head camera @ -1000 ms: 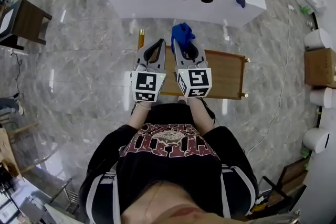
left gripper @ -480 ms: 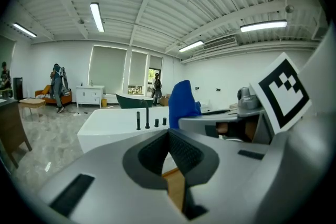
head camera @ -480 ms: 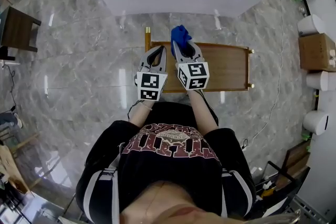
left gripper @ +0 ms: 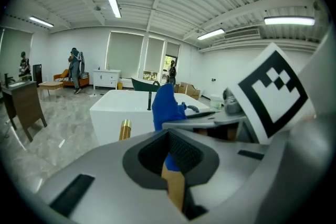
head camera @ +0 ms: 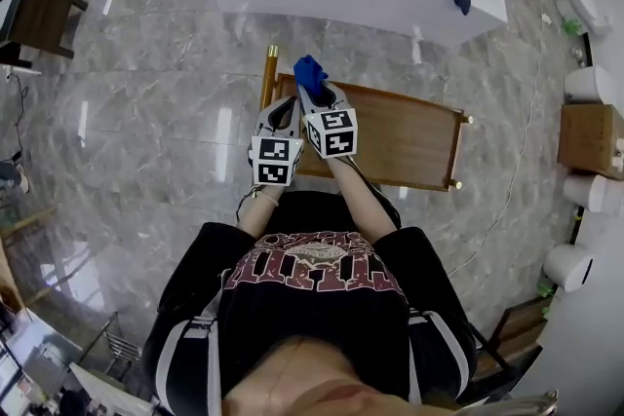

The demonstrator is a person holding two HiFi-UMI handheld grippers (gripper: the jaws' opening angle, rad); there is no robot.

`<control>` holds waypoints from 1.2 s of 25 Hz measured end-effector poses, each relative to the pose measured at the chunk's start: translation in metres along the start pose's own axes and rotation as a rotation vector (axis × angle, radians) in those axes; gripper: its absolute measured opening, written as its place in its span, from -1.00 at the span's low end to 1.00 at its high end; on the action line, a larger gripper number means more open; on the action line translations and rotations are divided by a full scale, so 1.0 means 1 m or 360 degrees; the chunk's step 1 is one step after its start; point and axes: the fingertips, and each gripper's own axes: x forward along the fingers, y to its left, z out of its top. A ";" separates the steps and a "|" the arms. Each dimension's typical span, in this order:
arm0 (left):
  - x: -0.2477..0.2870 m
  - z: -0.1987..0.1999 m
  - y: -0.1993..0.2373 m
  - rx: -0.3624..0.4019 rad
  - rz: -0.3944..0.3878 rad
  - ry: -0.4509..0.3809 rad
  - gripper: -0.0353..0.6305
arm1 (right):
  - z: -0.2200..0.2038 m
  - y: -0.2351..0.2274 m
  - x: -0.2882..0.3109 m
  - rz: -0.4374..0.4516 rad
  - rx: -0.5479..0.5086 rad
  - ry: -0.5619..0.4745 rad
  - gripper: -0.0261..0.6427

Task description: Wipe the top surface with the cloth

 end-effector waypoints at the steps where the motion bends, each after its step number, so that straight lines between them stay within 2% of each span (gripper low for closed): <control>1: 0.002 -0.010 -0.001 0.0006 0.0020 0.0025 -0.75 | -0.009 -0.001 0.006 0.0030 0.0018 0.0041 -0.67; 8: 0.011 -0.072 0.002 -0.0078 0.0203 0.0140 -0.75 | -0.067 -0.006 0.054 0.0222 0.0041 0.0300 -0.67; 11: 0.012 -0.100 0.009 -0.0081 0.0276 0.0196 -0.75 | -0.087 -0.005 0.078 0.0254 0.0043 0.0405 -0.67; 13: 0.016 -0.121 0.010 -0.0141 0.0300 0.0234 -0.75 | -0.102 -0.005 0.093 0.0256 0.0008 0.0477 -0.67; 15: 0.021 -0.139 0.005 -0.0187 0.0292 0.0257 -0.75 | -0.117 -0.005 0.107 0.0237 -0.0012 0.0533 -0.67; 18: 0.033 -0.161 -0.002 -0.0134 0.0266 0.0293 -0.75 | -0.132 -0.006 0.121 0.0174 0.0014 0.0561 -0.67; 21: 0.045 -0.176 0.001 -0.0173 0.0279 0.0335 -0.76 | -0.137 -0.009 0.128 0.0144 -0.0030 0.0562 -0.67; 24: 0.052 -0.189 0.004 -0.0165 0.0270 0.0361 -0.76 | -0.135 -0.008 0.128 0.0142 -0.0068 0.0551 -0.67; 28: 0.060 -0.205 -0.002 -0.0160 0.0211 0.0405 -0.76 | -0.142 -0.010 0.127 0.0157 0.0007 0.0537 -0.67; 30: 0.065 -0.215 -0.007 -0.0143 0.0186 0.0456 -0.76 | -0.143 -0.010 0.123 0.0176 -0.0063 0.0547 -0.67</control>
